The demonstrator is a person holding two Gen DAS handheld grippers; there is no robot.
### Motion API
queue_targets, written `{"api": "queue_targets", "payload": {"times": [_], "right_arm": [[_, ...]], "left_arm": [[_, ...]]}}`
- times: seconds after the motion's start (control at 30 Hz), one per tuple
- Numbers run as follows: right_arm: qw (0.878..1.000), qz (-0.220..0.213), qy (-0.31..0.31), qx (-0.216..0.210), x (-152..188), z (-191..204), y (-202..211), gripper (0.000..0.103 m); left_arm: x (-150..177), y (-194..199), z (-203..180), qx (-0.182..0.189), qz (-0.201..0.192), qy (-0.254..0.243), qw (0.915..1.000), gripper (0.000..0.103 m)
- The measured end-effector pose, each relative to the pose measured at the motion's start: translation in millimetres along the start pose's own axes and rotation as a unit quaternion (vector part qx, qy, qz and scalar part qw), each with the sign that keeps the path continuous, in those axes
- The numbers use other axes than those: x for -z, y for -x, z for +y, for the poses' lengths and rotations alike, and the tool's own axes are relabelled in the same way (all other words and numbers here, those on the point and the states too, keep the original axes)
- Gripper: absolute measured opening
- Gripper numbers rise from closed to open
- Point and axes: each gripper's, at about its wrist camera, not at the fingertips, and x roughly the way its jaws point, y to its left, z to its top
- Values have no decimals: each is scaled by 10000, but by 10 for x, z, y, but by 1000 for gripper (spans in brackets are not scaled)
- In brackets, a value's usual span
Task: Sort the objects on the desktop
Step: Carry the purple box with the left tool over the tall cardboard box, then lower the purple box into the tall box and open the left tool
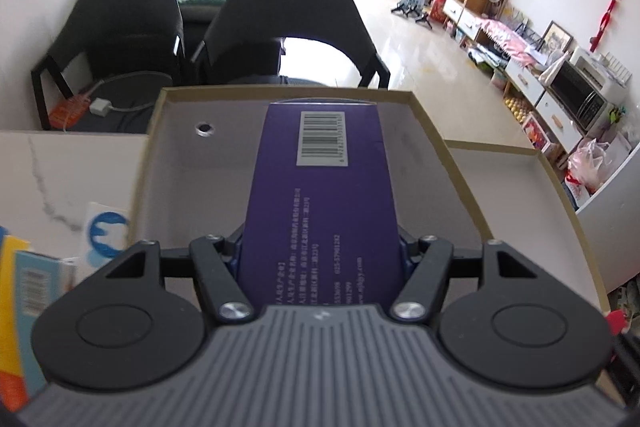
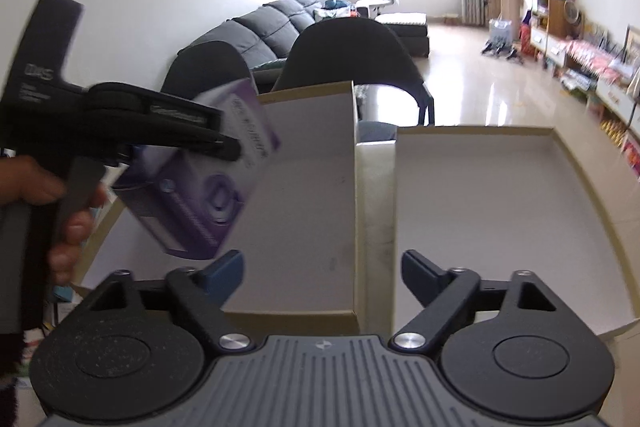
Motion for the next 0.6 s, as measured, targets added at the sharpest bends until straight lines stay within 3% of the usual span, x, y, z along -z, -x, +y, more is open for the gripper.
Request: {"api": "queue_targets", "payload": {"times": [0.1, 0.17, 0.4, 0.6], "right_arm": [[9999, 84, -60, -14, -27, -21, -91, 70], [9998, 156, -111, -42, -30, -34, -142, 47], [9996, 184, -210, 71, -20, -108, -187, 18], [9996, 212, -159, 79, -1, -144, -207, 15]], "left_arm": [[-25, -112, -116, -29, 76, 8, 10000, 64], [-41, -196, -177, -48, 129, -2, 9999, 64], [-39, -365, -312, 6, 237, 76, 9997, 64], [-53, -506, -354, 72, 283, 176, 9994, 64]]}}
